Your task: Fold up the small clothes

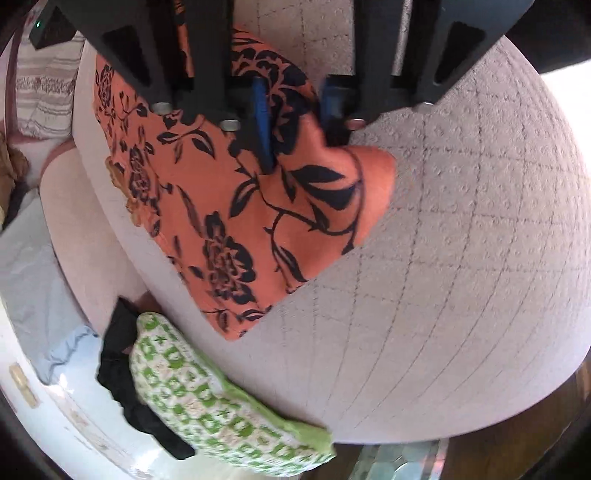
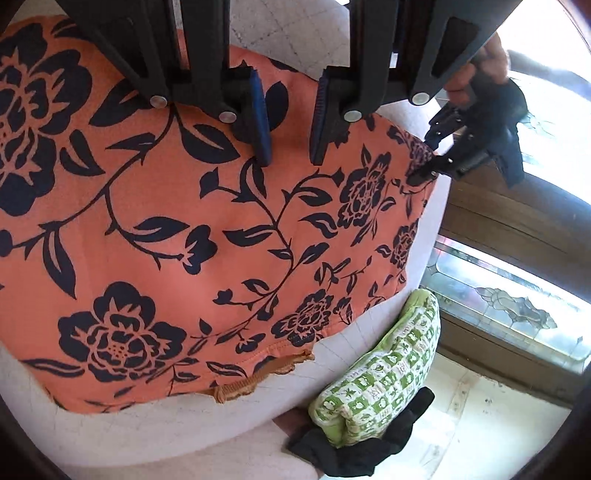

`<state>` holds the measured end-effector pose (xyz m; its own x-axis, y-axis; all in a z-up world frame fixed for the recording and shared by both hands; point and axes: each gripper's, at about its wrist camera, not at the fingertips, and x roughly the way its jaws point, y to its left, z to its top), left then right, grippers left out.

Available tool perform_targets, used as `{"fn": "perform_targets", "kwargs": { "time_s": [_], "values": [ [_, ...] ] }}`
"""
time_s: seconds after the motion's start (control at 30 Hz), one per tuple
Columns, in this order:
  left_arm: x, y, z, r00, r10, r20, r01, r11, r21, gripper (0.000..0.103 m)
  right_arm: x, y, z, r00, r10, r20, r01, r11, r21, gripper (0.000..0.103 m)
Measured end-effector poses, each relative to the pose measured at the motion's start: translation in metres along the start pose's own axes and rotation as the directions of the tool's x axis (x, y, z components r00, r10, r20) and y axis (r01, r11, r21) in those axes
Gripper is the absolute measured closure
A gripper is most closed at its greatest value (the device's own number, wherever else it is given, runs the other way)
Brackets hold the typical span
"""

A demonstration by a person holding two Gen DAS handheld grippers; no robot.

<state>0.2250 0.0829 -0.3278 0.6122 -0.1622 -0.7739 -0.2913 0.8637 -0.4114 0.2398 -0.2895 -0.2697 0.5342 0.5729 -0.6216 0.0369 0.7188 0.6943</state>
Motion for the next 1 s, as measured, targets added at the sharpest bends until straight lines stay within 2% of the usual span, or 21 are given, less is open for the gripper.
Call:
{"fn": "perform_targets", "kwargs": {
  "time_s": [0.07,0.1,0.13,0.17,0.23,0.3,0.4,0.43,0.53,0.57,0.6,0.67,0.7,0.73,0.77,0.8,0.83,0.87,0.9,0.93,1.0],
  "values": [
    [-0.011,-0.006,0.003,1.000,-0.009,0.020,0.008,0.999,0.034,0.087,-0.005,-0.002,0.002,1.000,0.021,0.012,-0.021,1.000,0.017,0.080],
    [-0.015,-0.013,0.006,0.999,-0.009,0.035,0.007,0.998,0.063,0.088,-0.013,-0.005,0.005,0.999,0.023,0.044,-0.024,0.999,0.028,0.079],
    [-0.023,-0.028,0.008,0.998,-0.008,0.064,0.000,0.993,0.118,0.089,-0.024,-0.007,0.009,0.996,0.024,0.083,-0.028,0.999,0.044,0.075],
    [-0.032,-0.045,0.008,0.995,-0.012,0.097,-0.006,0.983,0.184,0.089,-0.032,-0.011,0.012,0.993,0.032,0.114,-0.040,0.997,0.064,0.076],
    [-0.049,-0.077,0.002,0.988,-0.035,0.148,-0.011,0.954,0.301,0.090,-0.047,-0.023,0.017,0.985,0.063,0.159,-0.082,0.990,0.116,0.076],
    [-0.067,-0.117,-0.010,0.979,-0.079,0.190,-0.009,0.904,0.427,0.091,-0.064,-0.036,0.019,0.976,0.075,0.202,-0.108,0.981,0.158,0.076],
    [-0.086,-0.176,-0.039,0.968,-0.152,0.200,0.006,0.809,0.588,0.095,-0.088,-0.054,0.021,0.960,0.074,0.271,-0.133,0.969,0.209,0.076],
    [-0.089,-0.197,-0.053,0.965,-0.179,0.191,0.016,0.768,0.640,0.096,-0.097,-0.061,0.021,0.952,0.080,0.295,-0.152,0.962,0.229,0.076],
    [-0.090,-0.246,-0.103,0.962,-0.258,0.088,0.103,0.643,0.759,0.099,-0.125,-0.087,0.022,0.923,0.085,0.376,-0.201,0.938,0.281,0.076],
    [-0.087,-0.264,-0.128,0.963,-0.267,0.039,0.128,0.581,0.804,0.099,-0.133,-0.094,0.023,0.915,0.082,0.395,-0.210,0.933,0.292,0.076],
    [-0.085,-0.274,-0.144,0.965,-0.263,0.011,0.136,0.536,0.833,0.099,-0.140,-0.100,0.024,0.907,0.079,0.414,-0.219,0.927,0.303,0.076],
    [-0.079,-0.288,-0.174,0.963,-0.265,-0.054,0.166,0.425,0.890,0.091,-0.155,-0.116,0.025,0.895,0.073,0.441,-0.236,0.915,0.328,0.076],
    [-0.080,-0.287,-0.183,0.960,-0.272,-0.067,0.173,0.385,0.907,0.084,-0.161,-0.124,0.024,0.889,0.075,0.452,-0.252,0.903,0.347,0.075],
    [-0.082,-0.283,-0.184,0.955,-0.288,-0.066,0.177,0.377,0.909,0.066,-0.167,-0.131,0.024,0.883,0.082,0.462,-0.273,0.890,0.365,0.075],
    [-0.087,-0.274,-0.177,0.946,-0.318,-0.067,0.193,0.382,0.904,0.056,-0.171,-0.137,0.023,0.879,0.083,0.470,-0.287,0.878,0.382,0.075],
    [-0.091,-0.265,-0.165,0.937,-0.344,-0.060,0.204,0.400,0.893,0.039,-0.175,-0.142,0.023,0.876,0.077,0.475,-0.292,0.871,0.396,0.074],
    [-0.095,-0.253,-0.149,0.929,-0.367,-0.039,0.209,0.434,0.876,0.033,-0.177,-0.145,0.022,0.876,0.072,0.476,-0.290,0.868,0.402,0.071],
    [-0.098,-0.242,-0.134,0.925,-0.379,-0.018,0.209,0.469,0.858,0.032,-0.178,-0.146,0.023,0.880,0.070,0.470,-0.285,0.869,0.404,0.067],
    [-0.099,-0.226,-0.113,0.925,-0.380,0.009,0.206,0.521,0.828,0.031,-0.176,-0.144,0.025,0.884,0.076,0.461,-0.284,0.871,0.401,0.055],
    [-0.095,-0.209,-0.090,0.932,-0.361,0.041,0.193,0.587,0.786,0.029,-0.174,-0.143,0.025,0.886,0.089,0.456,-0.291,0.871,0.395,0.038],
    [-0.082,-0.183,-0.059,0.950,-0.302,0.081,0.158,0.686,0.710,0.029,-0.166,-0.133,0.028,0.882,0.155,0.444,-0.334,0.871,0.360,0.035]
  ]
}}
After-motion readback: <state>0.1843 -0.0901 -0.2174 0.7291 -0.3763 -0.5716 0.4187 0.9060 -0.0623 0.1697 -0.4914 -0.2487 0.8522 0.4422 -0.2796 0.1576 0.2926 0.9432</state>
